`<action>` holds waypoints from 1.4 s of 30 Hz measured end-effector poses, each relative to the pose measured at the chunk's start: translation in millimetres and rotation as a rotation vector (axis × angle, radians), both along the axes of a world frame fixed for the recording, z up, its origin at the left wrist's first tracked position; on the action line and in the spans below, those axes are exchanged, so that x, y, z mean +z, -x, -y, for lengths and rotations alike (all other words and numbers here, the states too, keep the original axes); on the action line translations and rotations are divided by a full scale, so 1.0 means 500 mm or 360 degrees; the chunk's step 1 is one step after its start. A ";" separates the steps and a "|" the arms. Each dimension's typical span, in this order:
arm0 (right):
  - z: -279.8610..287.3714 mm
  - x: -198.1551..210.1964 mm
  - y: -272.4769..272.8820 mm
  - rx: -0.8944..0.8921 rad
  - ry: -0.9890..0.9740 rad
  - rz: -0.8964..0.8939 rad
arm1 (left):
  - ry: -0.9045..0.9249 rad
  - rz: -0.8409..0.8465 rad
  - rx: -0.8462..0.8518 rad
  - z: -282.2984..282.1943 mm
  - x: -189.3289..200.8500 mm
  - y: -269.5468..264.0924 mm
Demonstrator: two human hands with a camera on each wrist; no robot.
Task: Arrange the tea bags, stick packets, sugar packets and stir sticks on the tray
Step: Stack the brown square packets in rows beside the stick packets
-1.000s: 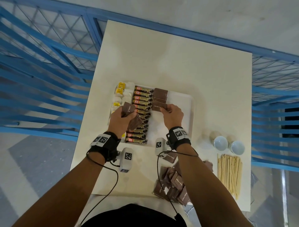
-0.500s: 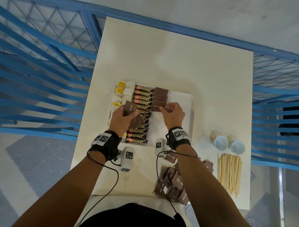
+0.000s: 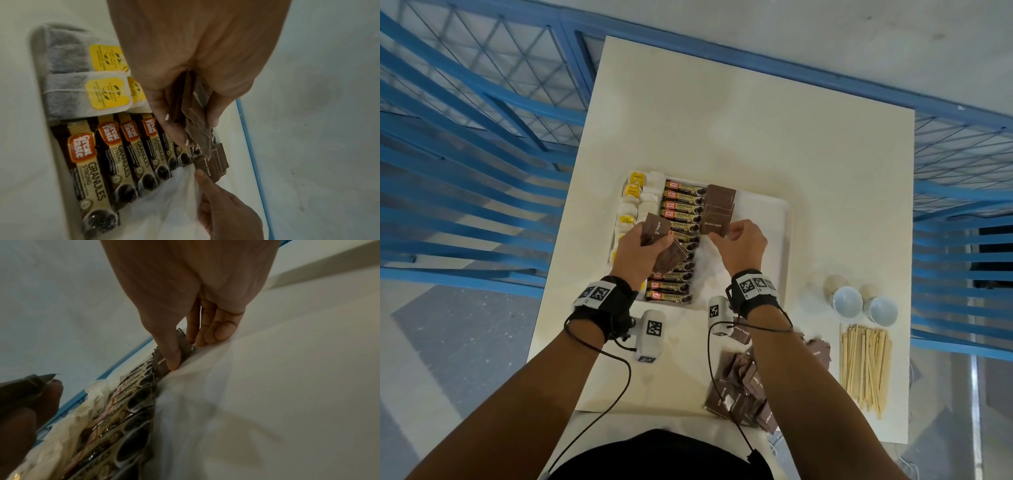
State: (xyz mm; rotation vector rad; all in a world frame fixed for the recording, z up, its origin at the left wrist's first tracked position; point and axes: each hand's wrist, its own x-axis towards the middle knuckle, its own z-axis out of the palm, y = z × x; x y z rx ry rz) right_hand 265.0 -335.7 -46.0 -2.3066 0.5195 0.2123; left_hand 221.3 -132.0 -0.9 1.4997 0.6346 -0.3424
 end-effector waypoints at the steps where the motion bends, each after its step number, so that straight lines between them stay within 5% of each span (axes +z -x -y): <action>1: 0.000 -0.002 0.000 0.0003 0.0015 -0.0001 | -0.0002 -0.0003 0.0004 -0.001 -0.002 0.000; 12: 0.003 0.011 0.003 -0.0050 -0.0004 -0.0017 | 0.0063 -0.0012 0.0019 -0.001 0.003 -0.003; 16: 0.007 0.040 0.021 -0.0044 -0.0055 0.0101 | 0.0314 -0.0099 0.0109 0.009 0.011 -0.012; 19: -0.002 0.075 0.036 0.0098 -0.0213 0.0085 | 0.0527 -0.0199 0.0128 0.013 0.019 -0.015; 27: -0.025 0.109 0.054 0.0611 -0.0392 -0.0144 | 0.0481 -0.0076 -0.0130 0.031 0.005 0.002; 42: -0.016 0.109 0.048 0.0273 -0.0677 -0.0124 | 0.0298 -0.0057 -0.0029 0.042 0.006 0.017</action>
